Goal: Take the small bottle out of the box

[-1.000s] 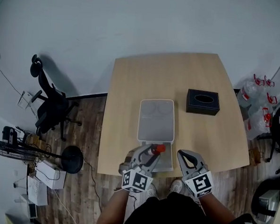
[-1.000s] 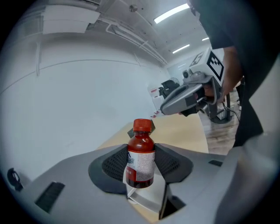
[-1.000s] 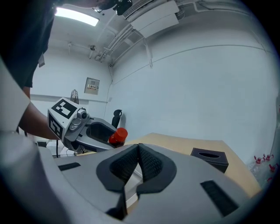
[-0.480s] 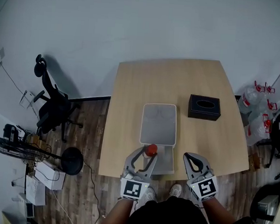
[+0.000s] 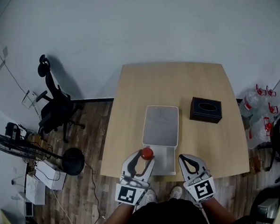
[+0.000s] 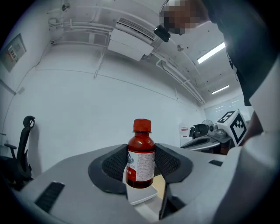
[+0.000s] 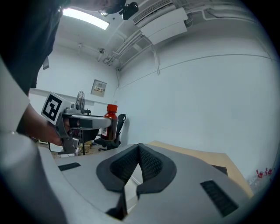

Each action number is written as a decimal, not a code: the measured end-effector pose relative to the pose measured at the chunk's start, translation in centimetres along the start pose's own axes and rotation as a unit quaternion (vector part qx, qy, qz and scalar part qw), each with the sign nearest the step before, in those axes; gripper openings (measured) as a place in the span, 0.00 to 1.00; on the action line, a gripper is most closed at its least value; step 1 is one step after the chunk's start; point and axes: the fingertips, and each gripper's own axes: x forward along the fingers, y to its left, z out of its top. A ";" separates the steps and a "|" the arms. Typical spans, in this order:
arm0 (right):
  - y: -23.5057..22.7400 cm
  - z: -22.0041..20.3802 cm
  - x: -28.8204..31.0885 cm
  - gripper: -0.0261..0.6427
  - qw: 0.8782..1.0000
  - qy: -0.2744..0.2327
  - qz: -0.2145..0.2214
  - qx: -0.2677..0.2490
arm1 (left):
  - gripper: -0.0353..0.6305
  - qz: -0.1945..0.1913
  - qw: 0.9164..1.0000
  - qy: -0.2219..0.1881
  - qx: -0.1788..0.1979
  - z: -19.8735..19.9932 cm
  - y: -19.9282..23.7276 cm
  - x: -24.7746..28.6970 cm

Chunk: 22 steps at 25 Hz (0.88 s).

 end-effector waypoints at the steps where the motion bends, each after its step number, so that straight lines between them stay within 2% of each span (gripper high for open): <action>1: 0.4 0.2 0.1 0.06 1.000 -0.001 0.007 -0.008 | 0.37 0.001 1.000 -0.003 -0.004 0.2 0.0 -0.2; 4: 1.1 0.8 0.3 0.06 1.000 -0.008 0.015 -0.012 | 0.37 0.003 1.000 -0.007 -0.006 0.6 0.0 -0.7; 10: 0.5 2.7 1.2 0.06 0.999 -0.029 -0.009 0.022 | 0.37 0.002 1.000 -0.006 -0.012 0.7 0.8 -1.2; 13: 0.3 2.5 1.0 0.06 1.000 -0.006 -0.008 0.014 | 0.37 0.002 1.000 -0.006 -0.013 0.6 0.8 -1.4; 16: 0.5 3.1 1.0 0.06 0.999 -0.032 -0.006 0.015 | 0.37 -0.002 1.000 -0.006 -0.011 0.6 0.5 -1.3; 22: 0.9 3.8 1.2 0.06 0.999 -0.044 -0.001 0.013 | 0.37 -0.004 1.000 -0.008 -0.010 0.8 0.4 -1.3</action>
